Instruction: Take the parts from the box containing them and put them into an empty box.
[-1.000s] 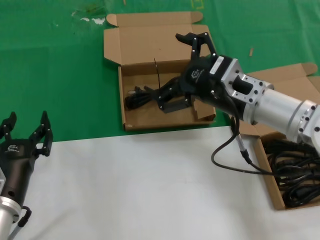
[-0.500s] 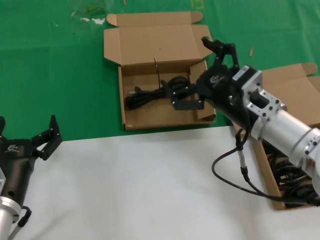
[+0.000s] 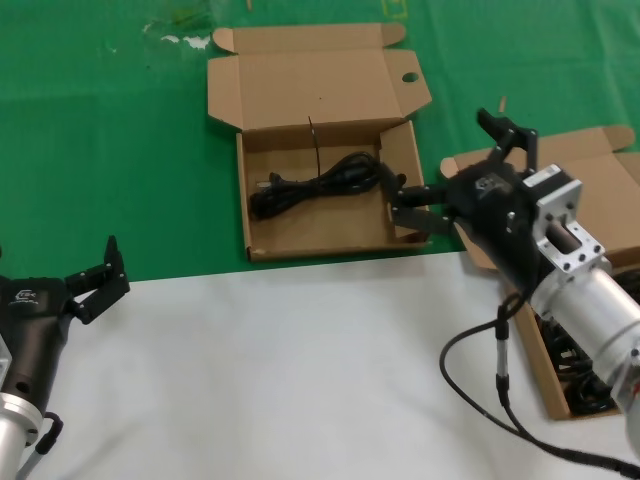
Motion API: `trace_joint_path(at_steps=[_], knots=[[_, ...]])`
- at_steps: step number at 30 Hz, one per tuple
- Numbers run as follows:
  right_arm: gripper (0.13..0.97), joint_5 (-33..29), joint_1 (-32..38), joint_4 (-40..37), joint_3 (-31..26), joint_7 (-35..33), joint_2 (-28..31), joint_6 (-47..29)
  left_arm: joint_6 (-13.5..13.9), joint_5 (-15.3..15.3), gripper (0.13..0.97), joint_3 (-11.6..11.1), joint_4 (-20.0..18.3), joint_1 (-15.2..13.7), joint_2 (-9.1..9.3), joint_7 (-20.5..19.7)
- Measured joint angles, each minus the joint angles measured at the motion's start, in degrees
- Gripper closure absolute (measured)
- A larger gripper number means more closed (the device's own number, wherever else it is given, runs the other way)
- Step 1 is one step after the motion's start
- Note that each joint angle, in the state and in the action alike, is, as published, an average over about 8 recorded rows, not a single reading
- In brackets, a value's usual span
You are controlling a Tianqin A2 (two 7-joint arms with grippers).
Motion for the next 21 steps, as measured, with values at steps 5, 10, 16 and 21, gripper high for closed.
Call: trace_joint_path(at_steps=[5, 10, 16, 21], knots=[[0.129, 1.97, -3.15, 0.49, 1.63, -0.80, -0.77, 3.45, 0.00, 0.00, 0.168, 0.00, 0.00, 0.00, 0.00, 0.00], [0.129, 3.96, -6.28, 0.99, 3.27, -1.60, -1.53, 6.94, 0.00, 0.00, 0.139, 0.00, 0.00, 0.00, 0.00, -0.01], [0.129, 6.27, -9.95, 1.56, 5.18, -2.54, -2.42, 10.99, 0.00, -0.01, 0.132, 0.00, 0.00, 0.00, 0.00, -0.02], [0.129, 7.37, -11.67, 1.84, 6.09, -2.98, -2.84, 12.92, 0.00, -0.01, 0.132, 0.00, 0.00, 0.00, 0.00, -0.02]])
